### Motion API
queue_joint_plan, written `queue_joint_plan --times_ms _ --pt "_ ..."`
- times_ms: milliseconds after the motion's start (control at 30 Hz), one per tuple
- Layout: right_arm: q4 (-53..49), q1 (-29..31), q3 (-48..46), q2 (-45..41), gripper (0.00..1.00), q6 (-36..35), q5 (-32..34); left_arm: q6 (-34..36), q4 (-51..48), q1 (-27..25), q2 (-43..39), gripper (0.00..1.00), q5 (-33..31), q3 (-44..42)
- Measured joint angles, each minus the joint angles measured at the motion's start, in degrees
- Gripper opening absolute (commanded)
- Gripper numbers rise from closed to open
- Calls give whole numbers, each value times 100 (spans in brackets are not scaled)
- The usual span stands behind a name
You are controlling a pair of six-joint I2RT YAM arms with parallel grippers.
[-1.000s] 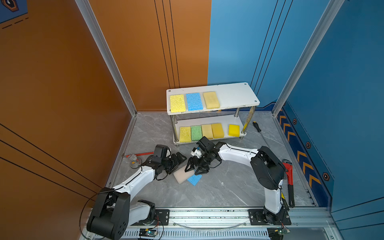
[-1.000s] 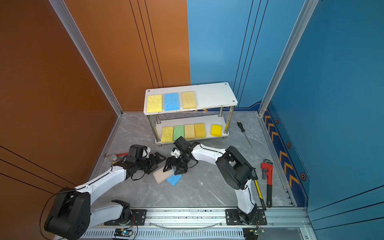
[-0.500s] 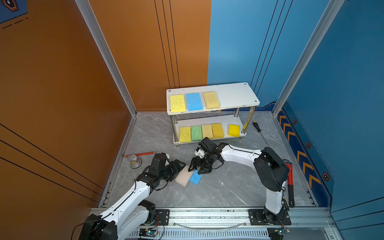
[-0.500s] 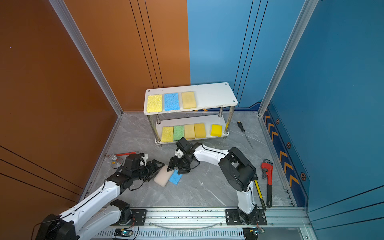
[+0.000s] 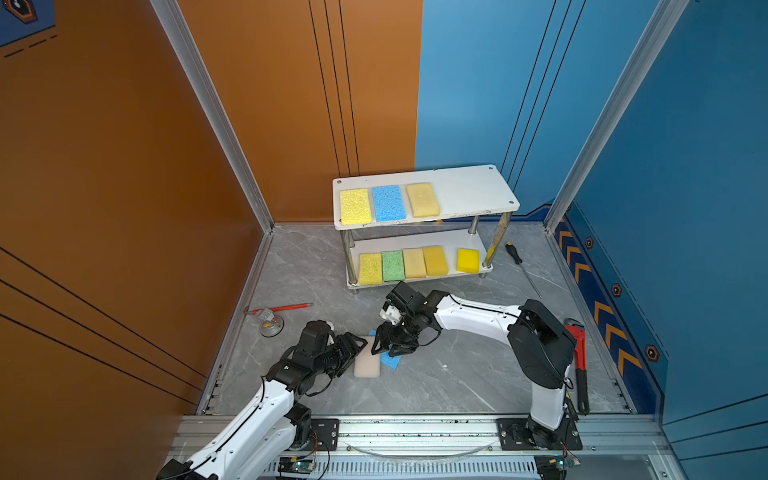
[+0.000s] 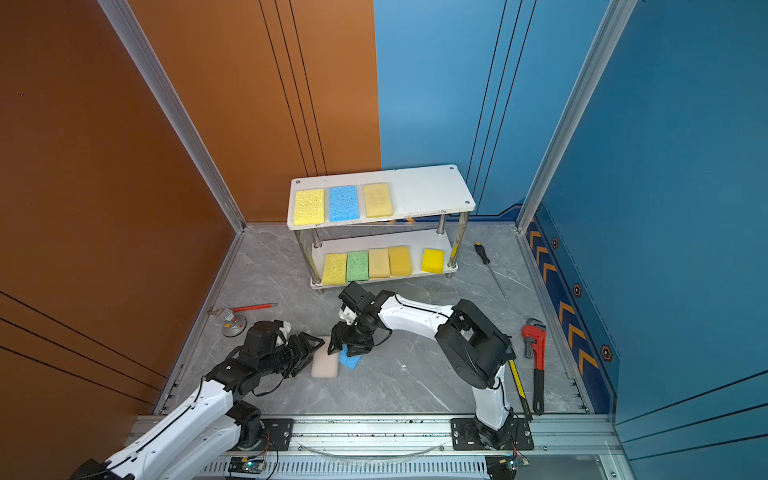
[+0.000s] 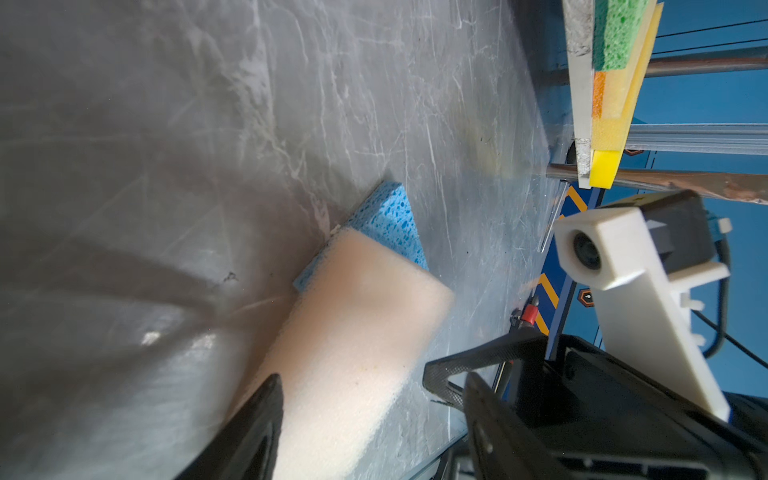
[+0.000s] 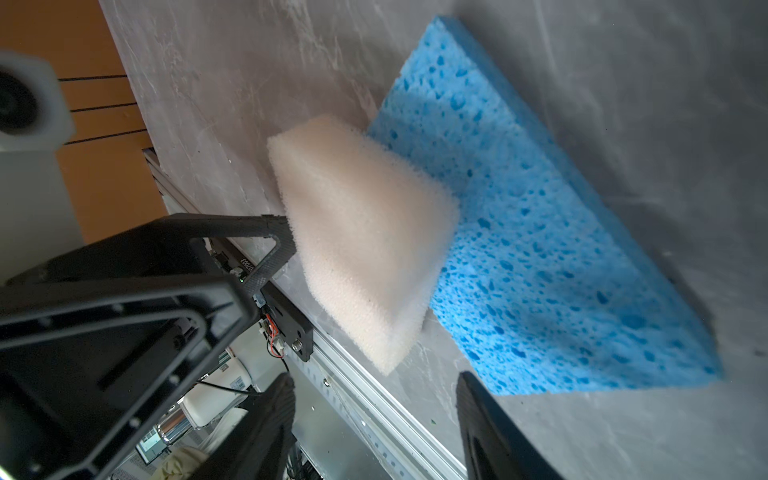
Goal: Place and organize the cleaning sponges onto the shelf
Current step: 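Close the right gripper on the edge of the white foam sponge, then lift the white foam sponge off the blue sponge with the right gripper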
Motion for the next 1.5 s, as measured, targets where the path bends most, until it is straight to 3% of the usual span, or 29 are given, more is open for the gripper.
queue_joint_plan --times_ms 367,767,1133,1500 --pt "-387 332 619 544 48 -302 326 -48 -188 9 -332 69 0 -111" --pt "-673 444 815 669 15 -562 769 -39 -586 387 -739 70 94 -146" --pt "-719 356 831 555 9 -723 723 354 -1075 968 -841 85 568 136" --pt "-717 -190 815 -249 9 -979 -243 426 -800 1189 -883 84 1296 262"
